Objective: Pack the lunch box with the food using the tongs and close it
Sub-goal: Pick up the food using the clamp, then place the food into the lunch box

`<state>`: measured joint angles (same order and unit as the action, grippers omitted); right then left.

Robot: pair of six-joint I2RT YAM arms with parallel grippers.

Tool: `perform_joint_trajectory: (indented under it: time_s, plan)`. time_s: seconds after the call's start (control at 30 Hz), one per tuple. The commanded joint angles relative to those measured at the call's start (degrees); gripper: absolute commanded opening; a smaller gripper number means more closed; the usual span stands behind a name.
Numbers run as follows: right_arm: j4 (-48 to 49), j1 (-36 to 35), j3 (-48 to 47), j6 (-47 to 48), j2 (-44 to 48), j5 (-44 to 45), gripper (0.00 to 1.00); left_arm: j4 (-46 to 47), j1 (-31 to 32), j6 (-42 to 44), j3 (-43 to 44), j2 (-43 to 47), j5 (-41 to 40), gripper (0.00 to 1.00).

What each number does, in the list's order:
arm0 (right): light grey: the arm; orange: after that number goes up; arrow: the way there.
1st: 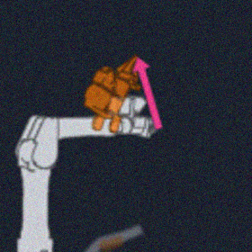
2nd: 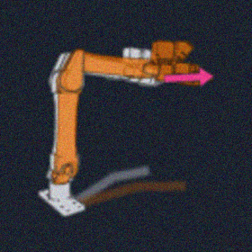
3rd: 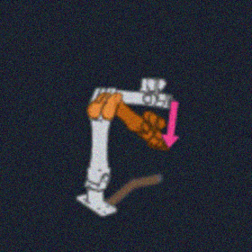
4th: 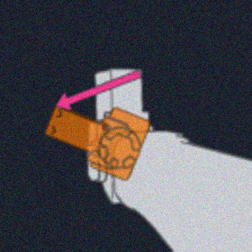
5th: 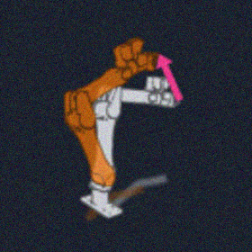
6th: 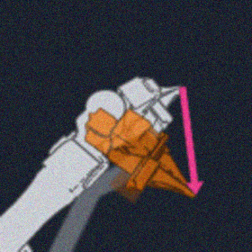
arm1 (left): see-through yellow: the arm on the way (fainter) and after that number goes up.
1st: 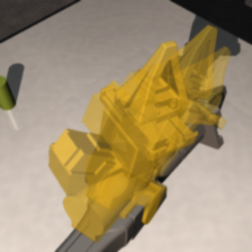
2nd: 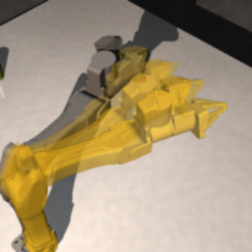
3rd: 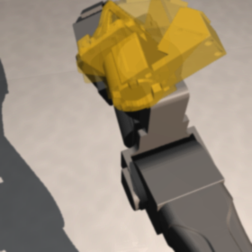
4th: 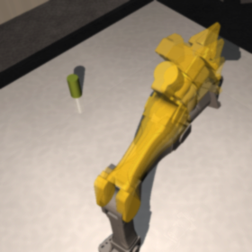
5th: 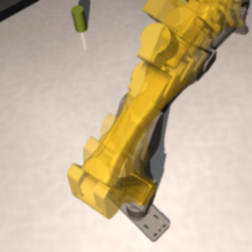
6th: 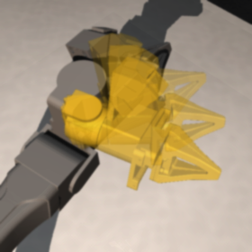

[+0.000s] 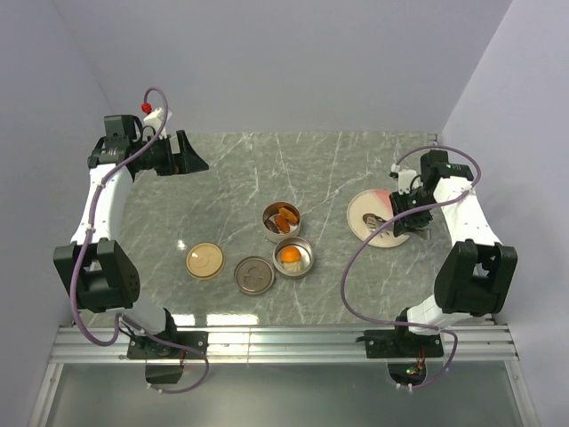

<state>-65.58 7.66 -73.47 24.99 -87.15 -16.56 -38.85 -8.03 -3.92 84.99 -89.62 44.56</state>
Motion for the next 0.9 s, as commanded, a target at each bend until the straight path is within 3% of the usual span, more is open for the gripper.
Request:
perform_joint_trajectory:
  time_s: [0.0, 0.4, 0.57, 0.67, 0.87]
  plan:
    - [0.63, 0.16, -0.53, 0.32, 1.63, -0.58, 0.36, 0.53, 0.21, -0.29, 2.11, 1.12, 0.27, 0.99]
    - [-4.55, 0.07, -9.75, 2.43, 3.05, -3.83, 0.30, 0.09, 0.30, 0.23, 2.55, 1.12, 0.88, 0.99]
    - [-8.15, -2.56, -17.65, 3.13, 1.81, -11.10, 0.29, 0.62, 0.30, -0.03, 2.02, 1.21, 1.32, 0.99]
    - [-9.30, -7.30, -21.62, 3.40, 1.81, -14.90, 0.29, 0.62, 0.30, -0.12, 1.85, 1.12, 1.76, 0.99]
    - [-5.79, -21.53, -23.03, 0.59, 1.29, -13.15, 0.29, 0.44, 0.30, -0.03, 1.67, 1.56, 1.15, 0.99]
